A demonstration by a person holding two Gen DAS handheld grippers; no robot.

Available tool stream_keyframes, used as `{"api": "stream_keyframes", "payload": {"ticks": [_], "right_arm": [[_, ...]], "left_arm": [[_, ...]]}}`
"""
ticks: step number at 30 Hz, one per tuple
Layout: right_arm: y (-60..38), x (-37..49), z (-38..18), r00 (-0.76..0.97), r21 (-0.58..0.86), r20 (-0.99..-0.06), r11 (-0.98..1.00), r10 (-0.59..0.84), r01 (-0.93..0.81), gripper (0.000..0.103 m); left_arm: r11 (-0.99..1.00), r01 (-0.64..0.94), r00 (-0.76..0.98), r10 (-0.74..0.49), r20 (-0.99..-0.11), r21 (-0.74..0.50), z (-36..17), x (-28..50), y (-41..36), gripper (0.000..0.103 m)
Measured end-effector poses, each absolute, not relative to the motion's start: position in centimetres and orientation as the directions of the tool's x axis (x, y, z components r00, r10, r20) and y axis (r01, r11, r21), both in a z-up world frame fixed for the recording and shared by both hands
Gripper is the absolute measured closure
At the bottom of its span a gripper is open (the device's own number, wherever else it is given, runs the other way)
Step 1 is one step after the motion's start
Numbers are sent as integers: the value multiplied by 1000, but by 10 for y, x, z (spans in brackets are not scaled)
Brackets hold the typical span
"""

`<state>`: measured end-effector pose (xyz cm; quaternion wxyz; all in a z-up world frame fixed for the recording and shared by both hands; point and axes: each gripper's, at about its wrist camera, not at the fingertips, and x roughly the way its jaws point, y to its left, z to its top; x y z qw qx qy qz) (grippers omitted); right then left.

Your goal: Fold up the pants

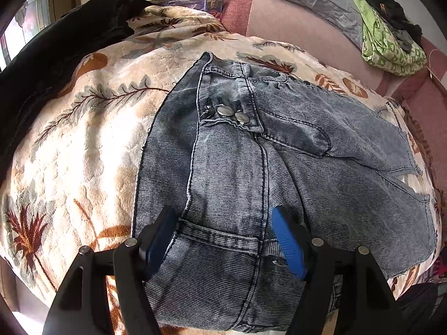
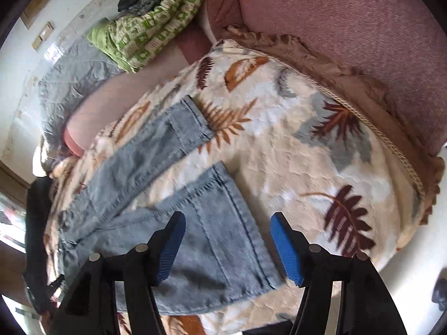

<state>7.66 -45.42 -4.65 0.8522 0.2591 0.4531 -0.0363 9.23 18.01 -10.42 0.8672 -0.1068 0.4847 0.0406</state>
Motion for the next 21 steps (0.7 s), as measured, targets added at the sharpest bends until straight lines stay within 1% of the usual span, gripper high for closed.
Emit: {"api": "stream_keyframes", "payload": {"ticks": [1, 3, 4, 5, 6, 7, 8, 9, 11, 13, 15, 16, 17, 18, 19, 21], "right_arm": [[-451, 88, -48, 579, 458, -779, 849, 241, 264, 36], [-441, 117, -63, 556, 577, -728, 796, 401, 181, 36], [-438, 130, -74, 550, 598, -717, 784, 429, 168, 36], [-436, 143, -87, 527, 586, -736, 790, 426, 181, 36], [-437, 154, -103, 498, 549, -773, 808, 393, 214, 36], [-443, 165, -121, 481, 532, -796, 804, 369, 264, 37], [-450, 169, -128, 511, 571, -771, 769, 381, 288, 37], [-452, 170, -124, 529, 573, -767, 759, 364, 308, 37], [-443, 166, -105, 530, 536, -785, 781, 321, 321, 36], [-423, 154, -88, 540, 529, -770, 813, 340, 244, 36], [-402, 138, -81, 526, 525, -762, 835, 377, 162, 30], [-393, 131, -84, 508, 507, -774, 851, 379, 138, 21], [-386, 128, -93, 471, 475, -803, 870, 366, 135, 14], [-380, 127, -110, 403, 432, -848, 889, 344, 151, 12], [-377, 128, -126, 348, 399, -878, 905, 329, 150, 12], [-368, 124, -118, 375, 338, -885, 935, 275, 112, 12]], "left_arm": [[975, -164, 528, -41, -848, -150, -102, 90, 178, 31], [981, -136, 526, -47, -849, -138, -99, 86, 174, 31], [985, -117, 525, -45, -850, -124, -98, 85, 171, 31], [989, -99, 519, -41, -854, -107, -99, 84, 169, 30], [993, -88, 499, -27, -866, -82, -102, 86, 167, 28], [995, -87, 464, -7, -886, -53, -109, 88, 167, 23], [996, -85, 421, 0, -907, -39, -118, 92, 169, 22], [995, -87, 419, -4, -908, -45, -120, 92, 171, 20], [992, -111, 426, 0, -905, -52, -112, 90, 173, 20], [991, -121, 466, 14, -885, -49, -99, 84, 172, 21], [994, -97, 495, 10, -869, -44, -92, 78, 166, 20], [996, -86, 482, 35, -875, -7, -97, 78, 161, 20], [996, -76, 443, 76, -893, 47, -108, 80, 156, 20], [994, -62, 382, 104, -918, 87, -124, 84, 154, 20], [993, -65, 397, 113, -911, 95, -128, 84, 154, 16], [994, -91, 406, 98, -908, 67, -115, 83, 156, 16]]}}
